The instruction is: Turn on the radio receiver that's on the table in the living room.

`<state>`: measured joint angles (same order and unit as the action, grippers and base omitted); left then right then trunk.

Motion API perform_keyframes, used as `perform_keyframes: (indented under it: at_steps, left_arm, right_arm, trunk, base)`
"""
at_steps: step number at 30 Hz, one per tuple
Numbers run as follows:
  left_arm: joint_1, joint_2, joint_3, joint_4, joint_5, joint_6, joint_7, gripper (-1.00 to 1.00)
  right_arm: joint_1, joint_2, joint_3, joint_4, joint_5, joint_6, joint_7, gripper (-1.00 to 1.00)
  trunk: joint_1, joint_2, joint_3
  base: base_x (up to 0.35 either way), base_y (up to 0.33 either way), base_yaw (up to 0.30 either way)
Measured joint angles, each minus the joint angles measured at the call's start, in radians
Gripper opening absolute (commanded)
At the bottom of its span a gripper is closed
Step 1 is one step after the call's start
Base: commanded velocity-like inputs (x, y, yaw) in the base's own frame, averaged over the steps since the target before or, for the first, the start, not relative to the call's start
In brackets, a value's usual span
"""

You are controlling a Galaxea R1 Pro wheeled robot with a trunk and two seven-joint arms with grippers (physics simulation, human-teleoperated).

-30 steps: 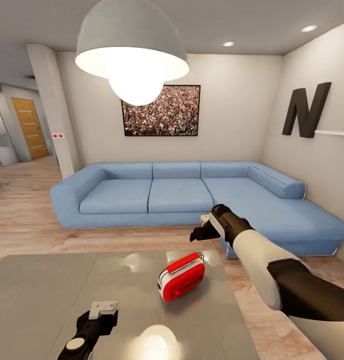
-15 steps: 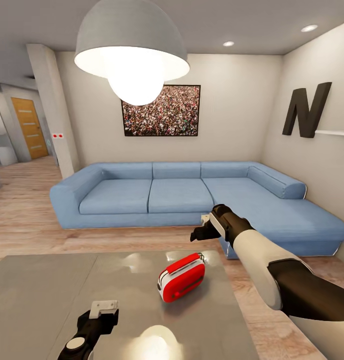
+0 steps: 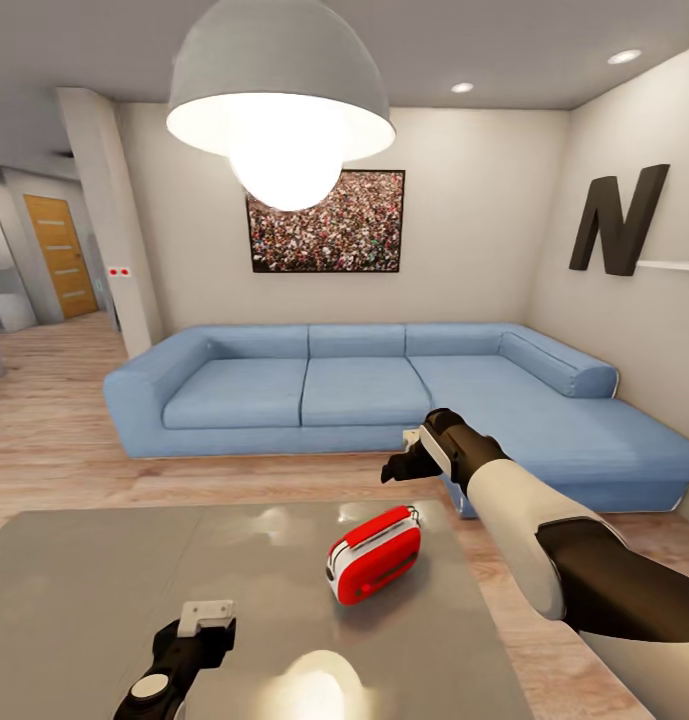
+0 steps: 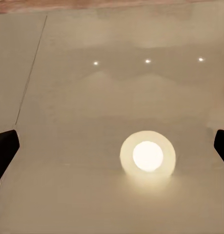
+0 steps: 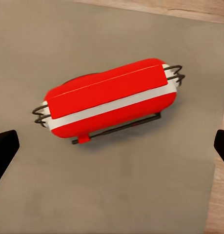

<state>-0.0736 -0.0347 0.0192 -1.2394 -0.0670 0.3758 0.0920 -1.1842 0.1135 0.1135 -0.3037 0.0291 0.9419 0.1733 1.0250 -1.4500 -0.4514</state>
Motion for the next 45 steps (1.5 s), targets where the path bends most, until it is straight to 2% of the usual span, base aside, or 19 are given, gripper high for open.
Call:
perform_keyframes:
  at_steps: [14,16,17,18,19,21,23,26,31,34,35,36,38,41,45]
  left_arm:
    - [0.000,0.001,0.000,0.000,-0.001,-0.001,0.001,1.00]
    - [0.000,0.001,0.000,0.000,-0.001,-0.001,0.001,1.00]
    - [0.000,0.001,0.000,0.000,-0.001,-0.001,0.001,1.00]
    - [0.000,0.001,0.001,0.000,-0.001,-0.001,0.002,1.00]
    - [0.000,0.001,0.001,0.000,-0.001,-0.001,0.002,1.00]
    - [0.000,0.001,0.001,0.000,-0.001,-0.001,0.002,1.00]
    - [0.000,0.001,0.000,0.000,-0.001,-0.001,0.002,1.00]
    - [0.000,0.000,0.001,0.001,-0.001,-0.001,0.002,1.00]
    - [0.000,-0.001,0.000,0.001,-0.001,-0.002,0.002,1.00]
    - [0.000,-0.001,0.000,0.002,-0.001,-0.002,0.002,1.00]
    - [0.000,-0.001,0.000,0.003,-0.001,-0.002,0.002,1.00]
    - [0.000,-0.001,0.000,0.003,-0.001,-0.002,0.002,1.00]
    - [0.000,-0.001,0.000,0.004,-0.001,-0.002,0.002,1.00]
    - [0.000,-0.001,0.000,0.004,-0.001,-0.002,0.002,1.00]
    - [0.000,-0.001,0.000,0.005,-0.001,-0.002,0.002,1.00]
  right_arm:
    - [0.000,-0.003,-0.010,-0.002,-0.006,-0.003,-0.002,1.00]
    - [0.000,-0.006,-0.050,-0.003,-0.013,-0.026,-0.003,1.00]
    - [0.000,-0.007,-0.130,-0.003,-0.016,-0.065,-0.016,1.00]
    - [0.000,-0.007,-0.184,-0.003,-0.017,-0.088,-0.033,1.00]
    - [0.000,-0.008,-0.272,-0.002,-0.017,-0.115,-0.079,1.00]
    - [0.000,-0.007,-0.392,-0.002,-0.014,-0.135,-0.169,1.00]
    - [0.000,-0.006,-0.443,-0.002,-0.015,-0.143,-0.220,1.00]
    - [0.000,-0.005,-0.466,-0.002,-0.016,-0.146,-0.241,1.00]
    - [0.000,-0.005,-0.474,-0.002,-0.014,-0.147,-0.264,1.00]
    - [0.000,-0.005,-0.475,-0.002,-0.014,-0.147,-0.354,1.00]
    - [0.000,-0.003,-0.475,-0.001,-0.015,-0.152,-0.427,1.00]
    - [0.000,0.000,-0.473,-0.001,-0.018,-0.157,-0.457,1.00]
    - [0.000,0.020,-0.470,0.002,-0.017,-0.165,-0.493,1.00]
    - [0.000,0.057,-0.466,0.005,-0.013,-0.169,-0.508,1.00]
    - [0.000,0.061,-0.464,0.005,-0.011,-0.170,-0.504,1.00]
  trunk:
    - [0.000,0.000,0.000]
    - [0.000,0.000,0.000]
    - [0.000,0.000,0.000]
    - [0.000,0.000,0.000]
    - [0.000,0.000,0.000]
    - [0.000,0.000,0.000]
    - [0.000,0.000,0.000]
    - [0.000,0.000,0.000]
    - [0.000,0.000,0.000]
    - [0.000,0.000,0.000]
    - [0.000,0.000,0.000]
    - [0.000,0.000,0.000]
    - [0.000,0.000,0.000]
    - [0.000,0.000,0.000]
    - [0.000,0.000,0.000]
  base:
    - [0.000,0.016,0.000]
    - [0.000,0.000,0.000]
    - [0.000,0.000,0.000]
    - [0.000,0.000,0.000]
    - [0.000,0.000,0.000]
    - [0.000,0.000,0.000]
    - [0.000,0.000,0.000]
    - [0.000,0.000,0.000]
    - [0.000,0.000,0.000]
    - [0.000,0.000,0.000]
    - [0.000,0.000,0.000]
    - [0.000,0.000,0.000]
    - [0.000,0.000,0.000]
    - [0.000,0.000,0.000]
    - [0.000,0.000,0.000]
